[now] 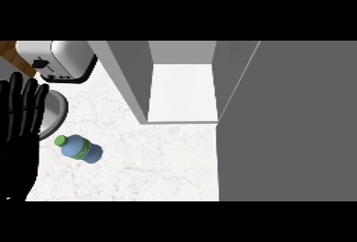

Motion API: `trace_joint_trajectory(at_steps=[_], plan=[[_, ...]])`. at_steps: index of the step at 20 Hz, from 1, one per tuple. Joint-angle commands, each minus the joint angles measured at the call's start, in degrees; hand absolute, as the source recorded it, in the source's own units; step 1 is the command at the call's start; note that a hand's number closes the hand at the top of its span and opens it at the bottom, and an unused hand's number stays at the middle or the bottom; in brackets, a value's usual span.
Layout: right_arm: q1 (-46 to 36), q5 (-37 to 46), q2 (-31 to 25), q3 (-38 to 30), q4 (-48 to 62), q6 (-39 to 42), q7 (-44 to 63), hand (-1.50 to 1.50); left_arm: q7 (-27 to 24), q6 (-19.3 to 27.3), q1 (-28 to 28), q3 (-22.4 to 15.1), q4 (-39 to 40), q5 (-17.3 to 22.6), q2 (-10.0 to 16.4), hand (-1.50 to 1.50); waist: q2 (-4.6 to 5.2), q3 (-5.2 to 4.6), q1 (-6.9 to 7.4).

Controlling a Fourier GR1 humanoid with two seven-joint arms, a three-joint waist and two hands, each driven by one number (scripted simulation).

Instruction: Pick up the bottled water, place it into the cabinet and close the cabinet

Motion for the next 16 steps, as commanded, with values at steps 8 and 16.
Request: trace_joint_trajectory(at_steps=[8, 16], plan=[[11.01, -4.78, -1.04, 8.64, -9.48, 8.06, 3.95, -1.5, 6.72, -3.6, 9.48, 11.24, -2.85, 17.69, 0.65, -1.5, -0.16, 0.72, 1.48], [13.26, -0.14, 1.0, 15.98, -16.96, 6.1, 10.37, -1.5, 14.99, -3.86, 16.94, 14.16, -15.23, 23.38, 0.62, -1.5, 0.06, 0.75, 1.15]])
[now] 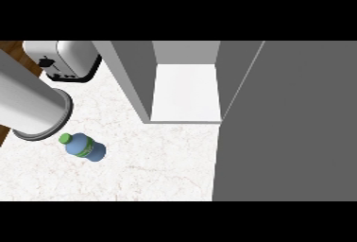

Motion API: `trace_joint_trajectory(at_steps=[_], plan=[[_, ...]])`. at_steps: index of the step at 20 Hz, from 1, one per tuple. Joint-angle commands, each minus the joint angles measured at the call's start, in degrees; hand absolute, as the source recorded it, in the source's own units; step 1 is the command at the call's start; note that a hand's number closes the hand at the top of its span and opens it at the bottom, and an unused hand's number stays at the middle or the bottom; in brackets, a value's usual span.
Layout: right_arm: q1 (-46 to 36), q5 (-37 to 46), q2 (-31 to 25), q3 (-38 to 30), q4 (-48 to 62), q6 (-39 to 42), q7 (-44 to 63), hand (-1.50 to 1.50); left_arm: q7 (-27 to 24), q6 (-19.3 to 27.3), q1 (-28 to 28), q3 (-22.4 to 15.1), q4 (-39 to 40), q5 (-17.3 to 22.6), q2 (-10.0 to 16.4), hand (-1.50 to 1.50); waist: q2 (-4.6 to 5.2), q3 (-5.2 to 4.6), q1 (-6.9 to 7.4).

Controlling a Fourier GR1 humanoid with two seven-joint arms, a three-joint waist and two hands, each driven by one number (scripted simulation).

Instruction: Pick up the bottled water, place it into the cabinet and close the cabinet

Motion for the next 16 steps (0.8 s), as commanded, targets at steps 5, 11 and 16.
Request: trace_joint_trajectory(at_steps=[5, 11, 16], plan=[[1.63, 4.81, 1.95, 8.04, -9.07, -2.28, 8.02, -1.5, 8.49, 0.29, 6.4, 2.17, -9.1, 3.64, -1.23, -1.5, 0.04, 0.01, -0.05], [-0.23, 10.73, 4.67, 14.48, -7.62, -5.53, 9.58, -1.5, 10.15, 0.01, 2.2, 4.53, -5.04, 2.81, -0.74, -1.5, 0.09, 0.01, -0.25], [2.0, 5.63, 1.2, 10.87, -11.35, -3.41, 10.64, -1.5, 3.38, -6.89, 4.74, 5.95, 3.46, 0.39, -0.68, -1.5, 0.07, -0.01, -0.32]])
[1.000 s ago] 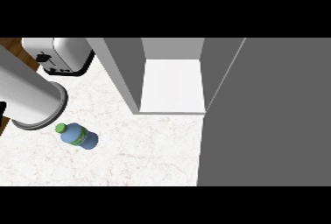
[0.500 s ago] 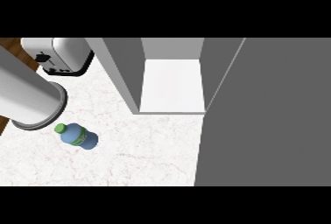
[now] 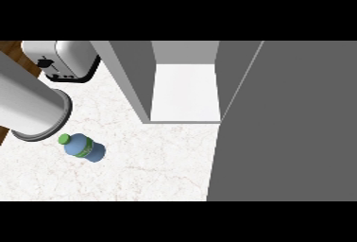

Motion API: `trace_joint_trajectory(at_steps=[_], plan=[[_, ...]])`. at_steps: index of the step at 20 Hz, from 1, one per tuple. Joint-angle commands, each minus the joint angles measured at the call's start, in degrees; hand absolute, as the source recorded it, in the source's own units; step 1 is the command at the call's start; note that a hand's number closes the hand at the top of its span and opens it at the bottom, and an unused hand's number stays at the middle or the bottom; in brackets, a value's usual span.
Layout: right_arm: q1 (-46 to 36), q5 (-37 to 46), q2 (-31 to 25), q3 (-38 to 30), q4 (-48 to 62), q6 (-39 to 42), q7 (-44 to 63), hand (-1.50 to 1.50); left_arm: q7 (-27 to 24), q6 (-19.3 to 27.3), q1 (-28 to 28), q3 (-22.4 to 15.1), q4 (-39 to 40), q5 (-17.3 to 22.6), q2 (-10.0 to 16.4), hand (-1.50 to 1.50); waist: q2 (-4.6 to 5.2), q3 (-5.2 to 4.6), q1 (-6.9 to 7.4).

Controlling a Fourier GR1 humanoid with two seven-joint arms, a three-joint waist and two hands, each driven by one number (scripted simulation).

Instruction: Pick up the bottled water, place it into the cabinet and close the cabinet

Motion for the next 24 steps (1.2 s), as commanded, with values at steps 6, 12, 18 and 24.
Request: trace_joint_trajectory(at_steps=[6, 12, 18, 24], plan=[[-3.07, 4.78, -0.07, 2.55, -5.4, -2.92, 6.38, -1.5, -6.47, -3.0, 1.99, -4.56, 7.29, -9.59, -5.08, -1.5, 0.04, -0.03, -0.07], [1.92, 7.07, -1.59, 6.31, -5.39, -3.31, 3.04, -1.5, -6.46, -2.2, -3.16, -1.48, 12.23, -9.26, -2.88, -1.5, -0.03, 0.01, -0.39], [-1.73, 8.29, -1.36, 8.5, -4.64, -5.61, 4.68, -1.5, -17.84, -7.75, -2.84, 3.18, 30.67, -9.1, -1.06, -1.5, -0.01, -0.08, -0.41], [-1.74, 9.11, -2.61, 10.04, -6.76, -7.73, 7.23, -1.5, -20.8, -6.27, -7.69, 1.65, 40.26, -13.32, -1.09, -1.5, 0.0, -0.06, -0.69]])
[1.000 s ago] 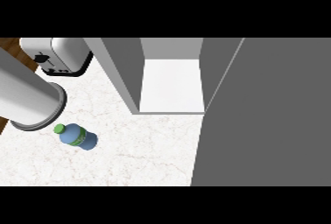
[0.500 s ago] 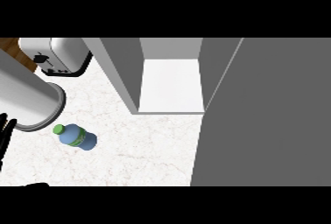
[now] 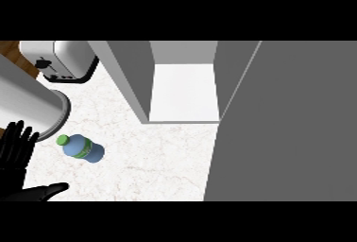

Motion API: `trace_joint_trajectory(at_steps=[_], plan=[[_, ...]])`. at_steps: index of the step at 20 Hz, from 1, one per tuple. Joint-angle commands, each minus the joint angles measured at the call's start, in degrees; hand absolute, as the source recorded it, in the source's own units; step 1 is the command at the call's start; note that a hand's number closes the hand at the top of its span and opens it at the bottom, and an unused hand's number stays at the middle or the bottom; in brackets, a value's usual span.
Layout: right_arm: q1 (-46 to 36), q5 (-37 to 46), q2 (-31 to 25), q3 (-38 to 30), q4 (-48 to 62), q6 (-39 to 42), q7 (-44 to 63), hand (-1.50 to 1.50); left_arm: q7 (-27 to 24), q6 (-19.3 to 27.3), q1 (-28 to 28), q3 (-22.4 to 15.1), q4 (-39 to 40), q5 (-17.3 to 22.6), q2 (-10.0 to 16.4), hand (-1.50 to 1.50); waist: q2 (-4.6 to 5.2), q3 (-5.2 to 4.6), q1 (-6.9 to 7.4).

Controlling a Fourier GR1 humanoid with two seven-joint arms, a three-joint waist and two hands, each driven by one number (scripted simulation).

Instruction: Pick up the bottled water, place it into the cabinet and close the cabinet

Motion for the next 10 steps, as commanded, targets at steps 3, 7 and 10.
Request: trace_joint_trajectory(at_steps=[3, 7, 10], plan=[[0.24, 3.61, -2.69, -1.95, -6.0, -0.15, 2.75, -1.5, -6.45, -3.32, -0.29, 2.12, 11.82, -0.04, 1.46, -1.5, 0.01, 0.01, 0.09], [4.14, 2.44, -5.34, -0.26, -7.22, 0.43, 0.85, -1.5, -12.91, -3.74, -7.35, 3.82, 26.13, -1.4, 3.79, -1.5, 0.04, 0.0, -0.54], [1.36, 3.0, -4.52, -1.39, -7.05, -1.12, 1.36, -1.5, -15.38, -5.29, -7.3, 3.34, 28.31, -1.68, 4.29, -1.5, 0.03, 0.02, -0.05]])
